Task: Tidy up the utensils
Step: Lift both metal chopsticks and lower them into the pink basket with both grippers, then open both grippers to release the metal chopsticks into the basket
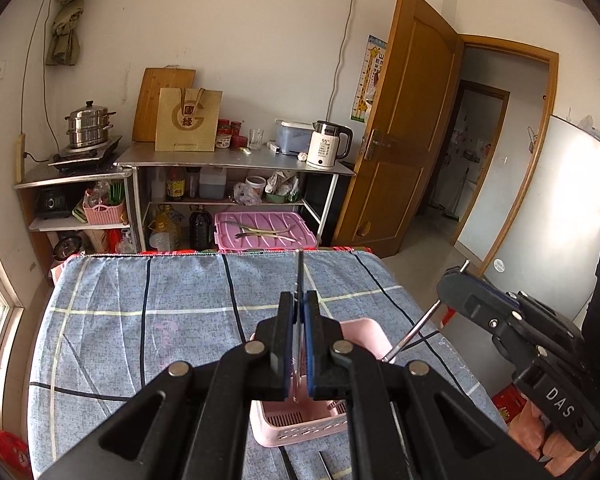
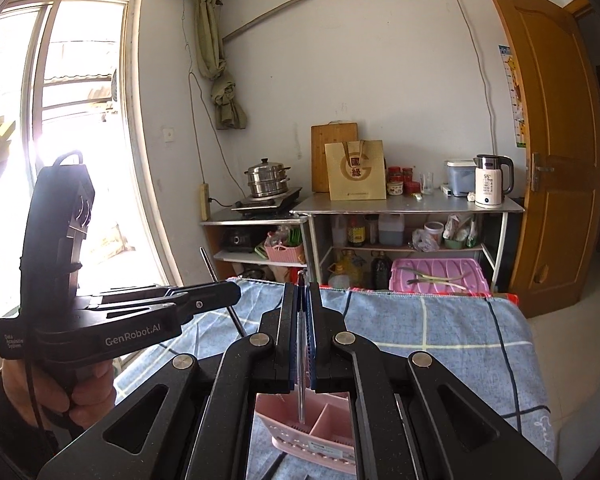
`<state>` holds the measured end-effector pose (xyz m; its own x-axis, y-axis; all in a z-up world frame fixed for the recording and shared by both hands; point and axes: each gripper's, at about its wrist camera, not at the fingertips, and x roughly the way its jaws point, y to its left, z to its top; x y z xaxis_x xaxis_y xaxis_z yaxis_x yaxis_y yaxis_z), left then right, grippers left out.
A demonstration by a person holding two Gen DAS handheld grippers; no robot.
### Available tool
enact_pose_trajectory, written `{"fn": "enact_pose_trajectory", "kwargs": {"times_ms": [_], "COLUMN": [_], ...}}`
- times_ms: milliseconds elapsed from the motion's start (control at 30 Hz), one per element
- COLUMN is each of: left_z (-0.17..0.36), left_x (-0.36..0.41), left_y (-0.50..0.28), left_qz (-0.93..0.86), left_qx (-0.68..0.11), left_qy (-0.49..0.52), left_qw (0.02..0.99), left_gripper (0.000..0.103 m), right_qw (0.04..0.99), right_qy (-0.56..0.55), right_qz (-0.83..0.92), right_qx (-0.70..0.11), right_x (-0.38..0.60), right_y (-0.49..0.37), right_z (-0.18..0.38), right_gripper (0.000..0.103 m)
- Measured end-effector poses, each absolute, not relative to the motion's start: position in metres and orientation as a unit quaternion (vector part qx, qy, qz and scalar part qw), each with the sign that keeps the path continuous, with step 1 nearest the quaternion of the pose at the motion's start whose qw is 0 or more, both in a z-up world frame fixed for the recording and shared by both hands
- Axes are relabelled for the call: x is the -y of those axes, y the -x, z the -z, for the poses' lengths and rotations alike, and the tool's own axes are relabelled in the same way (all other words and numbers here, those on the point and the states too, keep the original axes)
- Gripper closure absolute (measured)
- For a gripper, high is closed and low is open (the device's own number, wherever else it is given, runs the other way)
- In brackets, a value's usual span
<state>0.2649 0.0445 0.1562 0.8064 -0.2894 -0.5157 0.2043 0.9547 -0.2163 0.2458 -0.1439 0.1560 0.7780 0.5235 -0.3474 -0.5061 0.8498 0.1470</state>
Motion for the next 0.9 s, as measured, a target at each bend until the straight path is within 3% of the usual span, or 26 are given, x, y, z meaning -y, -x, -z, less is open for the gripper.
{"fn": "enact_pose_trajectory", "kwargs": {"times_ms": [433, 600, 900], "left_z": [-0.095, -0.101, -0.122], "left_x": [-0.050, -0.052, -0.054], "left_y": [-0.282, -0.272, -0.232], "left_qz": [0.115, 0.113, 0.104], "left_qx": [-0.334, -0.322, -0.280], "left_qy": [0.090, 0.093, 0.086], "left_qw": [0.931, 0.935, 0.950], "left_gripper": [0.096, 0.074, 0.071], "right_qw": [0.924, 0.925, 0.935], "right_qy": [-0.028, -0.032, -0.033], "right_qz": [-0.270, -0.270, -0.264], "right_qx": [-0.269, -0.264, -0.233], "right_x": [0.140, 0.147, 0.171], "right_y": [-0.274, -0.268, -0.229], "right_z": [-0.099, -0.102, -0.115], "right_gripper": [0.099, 0.089, 0.089]}}
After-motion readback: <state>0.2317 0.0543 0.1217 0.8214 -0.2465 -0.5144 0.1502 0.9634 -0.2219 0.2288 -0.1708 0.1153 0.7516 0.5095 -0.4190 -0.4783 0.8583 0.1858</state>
